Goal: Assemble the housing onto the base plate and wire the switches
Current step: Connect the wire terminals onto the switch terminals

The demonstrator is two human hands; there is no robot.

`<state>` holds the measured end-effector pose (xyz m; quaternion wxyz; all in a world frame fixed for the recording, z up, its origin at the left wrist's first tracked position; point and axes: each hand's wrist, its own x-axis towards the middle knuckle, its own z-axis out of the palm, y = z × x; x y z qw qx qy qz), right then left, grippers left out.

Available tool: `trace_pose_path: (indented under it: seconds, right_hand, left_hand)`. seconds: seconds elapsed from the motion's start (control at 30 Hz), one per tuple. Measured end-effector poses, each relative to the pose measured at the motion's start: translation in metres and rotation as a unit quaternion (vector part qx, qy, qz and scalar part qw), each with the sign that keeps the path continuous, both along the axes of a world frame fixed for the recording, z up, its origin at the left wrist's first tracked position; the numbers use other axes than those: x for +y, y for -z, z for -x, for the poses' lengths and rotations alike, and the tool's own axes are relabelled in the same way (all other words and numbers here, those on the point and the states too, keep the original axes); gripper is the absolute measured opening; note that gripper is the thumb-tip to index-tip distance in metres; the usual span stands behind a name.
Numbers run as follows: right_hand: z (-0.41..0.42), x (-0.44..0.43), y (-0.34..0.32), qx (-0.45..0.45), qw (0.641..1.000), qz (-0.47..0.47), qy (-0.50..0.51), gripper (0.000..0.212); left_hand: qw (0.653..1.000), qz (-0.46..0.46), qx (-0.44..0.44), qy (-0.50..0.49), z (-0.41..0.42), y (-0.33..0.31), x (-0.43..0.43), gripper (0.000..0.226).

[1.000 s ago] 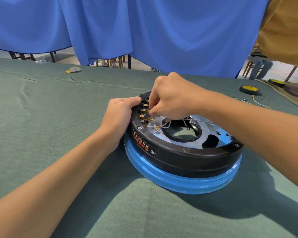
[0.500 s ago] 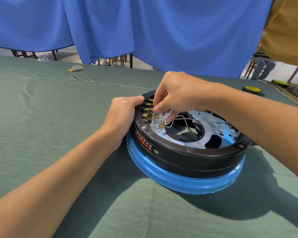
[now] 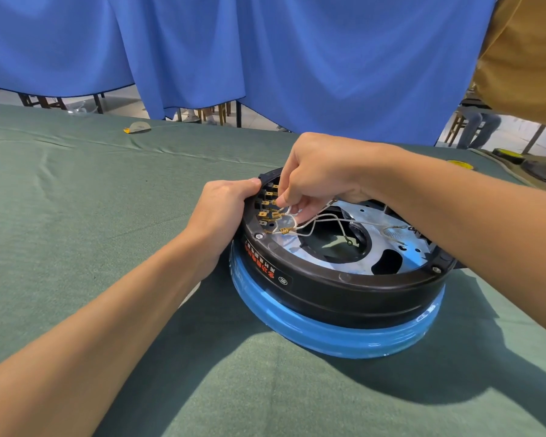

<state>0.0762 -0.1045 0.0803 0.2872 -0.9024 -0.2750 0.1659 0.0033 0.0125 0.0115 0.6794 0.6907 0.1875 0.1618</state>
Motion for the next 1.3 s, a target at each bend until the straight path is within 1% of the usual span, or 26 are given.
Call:
trace_pose_path:
  seconds: [0.1, 0.2, 0.33, 0.4, 0.57, 0.67, 0.77, 0.9, 0.97, 1.03, 1.17, 1.3]
  right_hand:
    - [0.002, 0.001, -0.001, -0.006, 1.000, 0.007, 0.005, 0.005]
    - [0.006, 0.003, -0.001, -0.032, 0.999, 0.006, 0.017, 0.007]
    - [0.014, 0.003, 0.004, -0.056, 0.997, -0.018, 0.054, 0.005]
    - [0.016, 0.003, 0.007, -0.053, 0.995, -0.033, 0.076, 0.005]
    - [0.020, 0.003, 0.009, -0.018, 0.991, -0.067, 0.114, 0.005]
    - [0.022, 0.004, 0.011, -0.015, 0.989, -0.078, 0.125, 0.004]
    - [0.020, 0.002, 0.014, -0.046, 0.992, -0.061, 0.099, 0.007]
    - [0.022, -0.012, 0.014, -0.106, 0.994, -0.035, 0.007, 0.004]
    - [0.025, -0.019, 0.013, -0.133, 0.990, -0.029, -0.038, 0.002]
    - [0.028, -0.022, 0.016, -0.169, 0.983, -0.016, -0.066, 0.005]
    - [0.030, -0.020, 0.022, -0.218, 0.973, -0.010, -0.076, 0.004]
    - [0.028, -0.019, 0.020, -0.236, 0.969, -0.005, -0.079, 0.007]
  left_hand:
    - [1.000, -0.006, 0.006, -0.005, -0.001, 0.001, 0.001, 0.033]
    - [1.000, -0.022, 0.014, -0.005, -0.001, 0.001, 0.002, 0.030]
    - [1.000, -0.021, 0.016, -0.006, -0.002, 0.000, 0.001, 0.028]
    - [1.000, -0.023, 0.015, -0.007, -0.002, 0.000, 0.000, 0.024]
    - [1.000, -0.020, 0.015, -0.015, -0.001, 0.001, -0.001, 0.027]
    - [1.000, -0.018, 0.015, -0.018, 0.000, 0.000, -0.002, 0.027]
    - [1.000, -0.006, 0.011, -0.013, 0.000, 0.000, -0.002, 0.026]
    - [1.000, -0.007, 0.010, -0.007, 0.002, 0.000, -0.001, 0.029]
    - [1.000, -0.009, 0.006, -0.006, 0.002, 0.000, -0.001, 0.028]
    - [1.000, -0.011, 0.004, -0.005, 0.002, 0.000, -0.001, 0.028]
    - [1.000, -0.017, 0.002, -0.009, 0.002, 0.001, -0.002, 0.026]
    - [1.000, -0.005, 0.002, -0.001, 0.003, 0.001, -0.001, 0.026]
